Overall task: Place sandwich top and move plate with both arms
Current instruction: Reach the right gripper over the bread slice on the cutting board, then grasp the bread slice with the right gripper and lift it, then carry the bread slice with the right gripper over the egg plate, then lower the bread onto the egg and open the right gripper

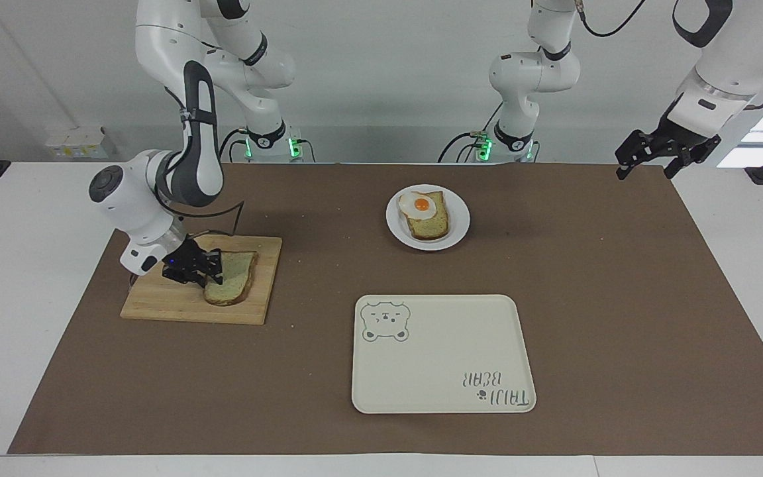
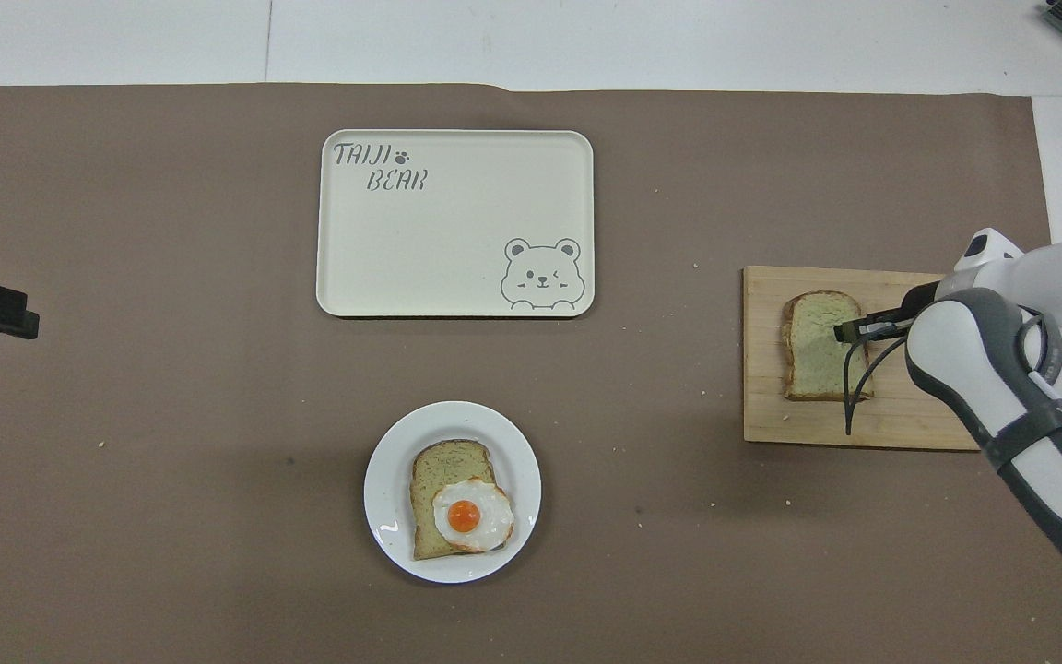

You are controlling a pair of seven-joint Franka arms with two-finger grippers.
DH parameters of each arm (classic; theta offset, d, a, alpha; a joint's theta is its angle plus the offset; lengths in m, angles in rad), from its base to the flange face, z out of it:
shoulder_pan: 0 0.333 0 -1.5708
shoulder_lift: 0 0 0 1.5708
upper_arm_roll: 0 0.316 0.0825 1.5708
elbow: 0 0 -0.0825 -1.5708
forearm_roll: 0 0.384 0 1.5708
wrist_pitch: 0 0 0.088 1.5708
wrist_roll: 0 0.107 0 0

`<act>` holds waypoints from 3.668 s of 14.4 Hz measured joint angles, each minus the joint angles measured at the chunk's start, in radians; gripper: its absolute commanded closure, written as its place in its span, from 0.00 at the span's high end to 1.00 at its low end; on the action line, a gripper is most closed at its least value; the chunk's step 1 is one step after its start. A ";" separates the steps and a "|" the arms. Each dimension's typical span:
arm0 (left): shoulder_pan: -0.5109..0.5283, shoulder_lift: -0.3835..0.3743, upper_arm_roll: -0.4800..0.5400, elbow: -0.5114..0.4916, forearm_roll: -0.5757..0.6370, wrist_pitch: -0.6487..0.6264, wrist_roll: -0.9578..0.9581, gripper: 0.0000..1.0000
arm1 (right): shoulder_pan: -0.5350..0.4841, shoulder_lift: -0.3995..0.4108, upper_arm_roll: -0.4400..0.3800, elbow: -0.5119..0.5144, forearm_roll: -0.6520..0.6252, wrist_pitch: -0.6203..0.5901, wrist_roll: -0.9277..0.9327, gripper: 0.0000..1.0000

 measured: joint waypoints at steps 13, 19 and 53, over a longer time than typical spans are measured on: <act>0.000 0.000 0.000 0.000 0.000 0.000 0.000 1.00 | 0.008 -0.005 0.006 0.095 0.000 -0.155 0.044 0.00; 0.000 0.000 0.000 0.000 0.000 0.000 0.000 1.00 | 0.010 -0.042 0.015 0.230 0.012 -0.415 0.050 0.00; 0.000 0.000 -0.004 0.000 0.000 -0.014 0.000 1.00 | 0.783 0.004 0.065 0.073 0.089 -0.019 0.814 0.00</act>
